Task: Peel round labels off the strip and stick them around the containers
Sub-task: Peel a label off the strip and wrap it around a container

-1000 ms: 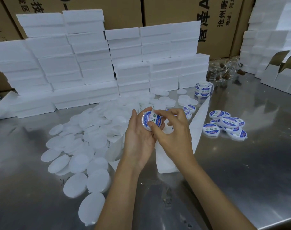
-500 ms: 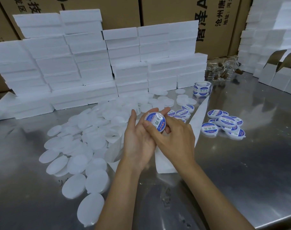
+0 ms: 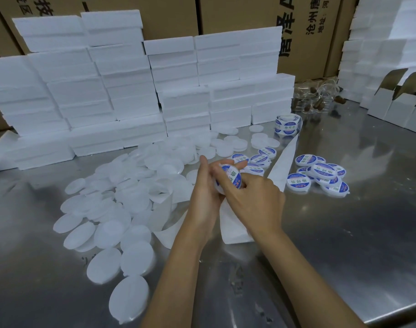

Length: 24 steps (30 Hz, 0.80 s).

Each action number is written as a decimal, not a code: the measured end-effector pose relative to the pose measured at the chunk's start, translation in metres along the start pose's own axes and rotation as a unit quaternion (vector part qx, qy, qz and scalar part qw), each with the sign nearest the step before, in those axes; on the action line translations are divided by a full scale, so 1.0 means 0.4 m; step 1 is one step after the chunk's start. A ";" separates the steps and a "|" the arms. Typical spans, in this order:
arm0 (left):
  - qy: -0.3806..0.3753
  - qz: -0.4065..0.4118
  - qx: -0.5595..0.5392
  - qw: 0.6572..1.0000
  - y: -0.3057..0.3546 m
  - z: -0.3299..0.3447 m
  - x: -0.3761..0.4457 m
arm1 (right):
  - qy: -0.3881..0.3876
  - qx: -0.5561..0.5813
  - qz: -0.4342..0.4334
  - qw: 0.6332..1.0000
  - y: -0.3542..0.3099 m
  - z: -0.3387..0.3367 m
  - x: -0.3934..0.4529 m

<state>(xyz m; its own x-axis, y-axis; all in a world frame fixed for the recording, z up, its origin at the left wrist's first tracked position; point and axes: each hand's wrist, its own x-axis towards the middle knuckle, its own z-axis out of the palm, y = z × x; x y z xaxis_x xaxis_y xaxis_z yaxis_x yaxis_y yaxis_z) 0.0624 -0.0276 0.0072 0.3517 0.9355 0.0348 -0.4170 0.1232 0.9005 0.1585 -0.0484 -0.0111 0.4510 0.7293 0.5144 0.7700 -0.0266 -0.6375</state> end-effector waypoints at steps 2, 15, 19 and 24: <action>0.000 -0.003 -0.002 1.000 -0.001 0.000 -0.001 | -0.008 0.001 0.007 1.000 0.002 0.003 0.001; 0.055 0.012 0.032 0.998 0.021 0.004 -0.013 | -0.028 0.275 0.154 0.949 0.067 0.009 0.061; 0.071 0.020 0.040 0.996 0.026 -0.007 -0.014 | 0.018 0.368 0.311 0.876 0.136 -0.014 0.112; 0.092 0.028 0.027 0.995 0.021 -0.018 -0.010 | 0.062 0.529 0.442 0.721 0.211 -0.063 0.151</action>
<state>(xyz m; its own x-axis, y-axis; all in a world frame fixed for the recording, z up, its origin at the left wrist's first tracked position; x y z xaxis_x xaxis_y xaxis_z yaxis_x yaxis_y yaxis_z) 0.0513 -0.0277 0.0115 0.1666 0.9860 0.0104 -0.3848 0.0553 0.9214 0.2621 -0.0237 -0.0195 0.6421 0.6788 -0.3563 -0.5902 0.1410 -0.7949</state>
